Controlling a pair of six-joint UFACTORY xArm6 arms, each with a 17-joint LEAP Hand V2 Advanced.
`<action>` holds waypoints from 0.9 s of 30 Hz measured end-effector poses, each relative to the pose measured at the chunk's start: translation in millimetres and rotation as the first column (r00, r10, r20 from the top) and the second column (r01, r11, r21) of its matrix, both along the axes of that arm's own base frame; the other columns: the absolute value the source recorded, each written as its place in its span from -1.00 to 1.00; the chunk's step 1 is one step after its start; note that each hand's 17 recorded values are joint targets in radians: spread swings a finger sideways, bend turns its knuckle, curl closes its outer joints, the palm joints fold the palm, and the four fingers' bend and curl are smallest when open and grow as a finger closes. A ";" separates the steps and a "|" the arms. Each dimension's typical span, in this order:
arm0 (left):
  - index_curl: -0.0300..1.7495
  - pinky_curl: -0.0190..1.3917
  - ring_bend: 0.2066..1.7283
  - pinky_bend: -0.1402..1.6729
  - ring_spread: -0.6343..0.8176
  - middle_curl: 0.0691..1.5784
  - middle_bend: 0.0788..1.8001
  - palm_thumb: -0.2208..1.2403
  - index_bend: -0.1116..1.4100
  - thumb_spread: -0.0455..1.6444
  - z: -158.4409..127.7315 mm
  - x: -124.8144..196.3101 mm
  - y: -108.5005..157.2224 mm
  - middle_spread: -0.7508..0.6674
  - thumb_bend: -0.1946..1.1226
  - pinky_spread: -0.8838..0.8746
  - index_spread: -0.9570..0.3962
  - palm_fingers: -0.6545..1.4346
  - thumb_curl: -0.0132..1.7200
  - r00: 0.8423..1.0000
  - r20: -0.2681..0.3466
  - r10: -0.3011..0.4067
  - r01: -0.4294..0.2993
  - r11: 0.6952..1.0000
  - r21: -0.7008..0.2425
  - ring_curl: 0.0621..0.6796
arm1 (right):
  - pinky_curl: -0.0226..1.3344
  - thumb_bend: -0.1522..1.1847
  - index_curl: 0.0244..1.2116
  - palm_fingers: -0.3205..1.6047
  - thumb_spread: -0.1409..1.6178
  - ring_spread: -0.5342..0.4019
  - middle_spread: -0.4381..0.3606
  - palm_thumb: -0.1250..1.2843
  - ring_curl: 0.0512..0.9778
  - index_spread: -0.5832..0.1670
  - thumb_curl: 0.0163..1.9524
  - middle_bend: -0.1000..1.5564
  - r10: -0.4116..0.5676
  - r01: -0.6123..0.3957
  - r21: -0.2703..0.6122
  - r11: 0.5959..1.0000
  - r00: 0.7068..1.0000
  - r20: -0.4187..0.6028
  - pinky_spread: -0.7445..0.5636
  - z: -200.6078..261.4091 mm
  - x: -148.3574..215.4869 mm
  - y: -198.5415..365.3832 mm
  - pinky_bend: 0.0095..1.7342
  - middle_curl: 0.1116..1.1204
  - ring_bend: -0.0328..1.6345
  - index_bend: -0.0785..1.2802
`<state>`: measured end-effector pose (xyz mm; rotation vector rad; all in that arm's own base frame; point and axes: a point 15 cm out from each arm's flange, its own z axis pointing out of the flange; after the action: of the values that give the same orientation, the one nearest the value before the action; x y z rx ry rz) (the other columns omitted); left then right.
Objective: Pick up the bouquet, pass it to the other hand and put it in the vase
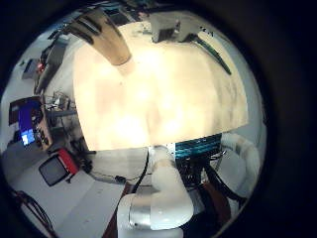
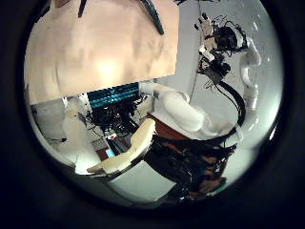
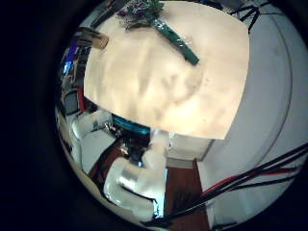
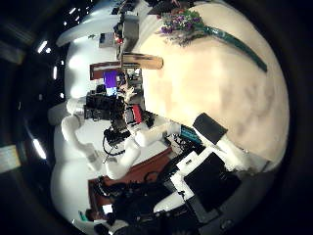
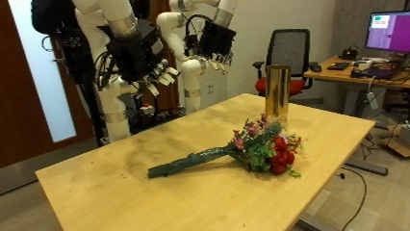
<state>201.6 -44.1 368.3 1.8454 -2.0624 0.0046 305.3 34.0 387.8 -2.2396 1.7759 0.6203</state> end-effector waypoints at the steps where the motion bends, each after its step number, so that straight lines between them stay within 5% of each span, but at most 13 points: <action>1: -0.56 -0.54 -0.81 -0.62 0.69 -0.73 -0.88 -0.15 -0.61 0.10 0.0 0.2 -0.2 0.64 -0.75 0.64 0.63 -0.29 -0.62 1.000 0.001 -0.001 0.001 1.000 0.000 -0.49 | -0.50 -0.81 -0.59 -0.49 0.30 0.56 0.35 0.32 -0.55 -0.11 -0.53 -0.63 0.004 -0.004 -0.002 1.000 1.000 0.006 0.64 -1.0 3.1 2.7 -0.70 -0.57 -0.60 -0.66; 14: -0.57 -0.54 -0.82 -0.63 0.67 -0.73 -0.87 -0.13 -0.62 0.10 -9.8 9.9 -3.2 0.61 -0.75 0.63 0.62 -0.28 -0.62 0.999 -0.019 -0.025 0.025 1.000 -0.009 -0.50 | -0.51 -0.81 -0.61 -0.42 0.31 0.55 0.39 0.30 -0.54 -0.05 -0.55 -0.59 -0.044 0.044 -0.014 0.999 0.999 -0.012 0.63 -20.1 48.0 6.4 -0.71 -0.55 -0.53 -0.66; 22: -0.57 -0.54 -0.83 -0.63 0.67 -0.72 -0.87 -0.13 -0.61 0.11 -5.9 13.9 -8.7 0.61 -0.75 0.62 0.61 -0.27 -0.62 0.996 0.005 -0.091 0.091 0.996 -0.015 -0.50 | -0.54 -0.81 -0.63 -0.24 0.32 0.41 0.65 0.29 -0.50 0.17 -0.55 -0.48 -0.161 0.161 -0.022 0.987 0.987 -0.006 0.56 -54.6 91.6 -28.1 -0.76 -0.52 -0.30 -0.68; 24: -0.57 -0.54 -0.83 -0.63 0.67 -0.72 -0.87 -0.13 -0.61 0.11 -7.2 19.9 -8.9 0.61 -0.75 0.62 0.61 -0.27 -0.62 0.995 0.011 -0.098 0.098 0.995 -0.020 -0.51 | -0.52 -0.81 -0.60 -0.27 0.32 0.34 0.57 0.29 -0.49 0.22 -0.55 -0.53 -0.184 0.184 -0.012 0.983 0.983 -0.026 0.51 -68.5 102.0 -41.8 -0.70 -0.54 -0.33 -0.63; 27: -0.57 -0.55 -0.83 -0.63 0.67 -0.71 -0.87 -0.13 -0.62 0.11 -10.3 28.7 -10.9 0.61 -0.75 0.62 0.61 -0.27 -0.62 0.995 0.011 -0.102 0.103 0.994 -0.027 -0.50 | -0.50 -0.81 -0.60 -0.24 0.31 0.07 0.20 0.30 -0.51 0.27 -0.55 -0.55 -0.204 0.204 -0.004 0.979 0.978 -0.052 0.33 -83.8 119.8 -56.6 -0.63 -0.55 -0.31 -0.64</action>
<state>230.4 -54.9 358.0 1.7248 -2.1505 0.0151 425.2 -22.7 303.9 -2.0222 1.9968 0.6411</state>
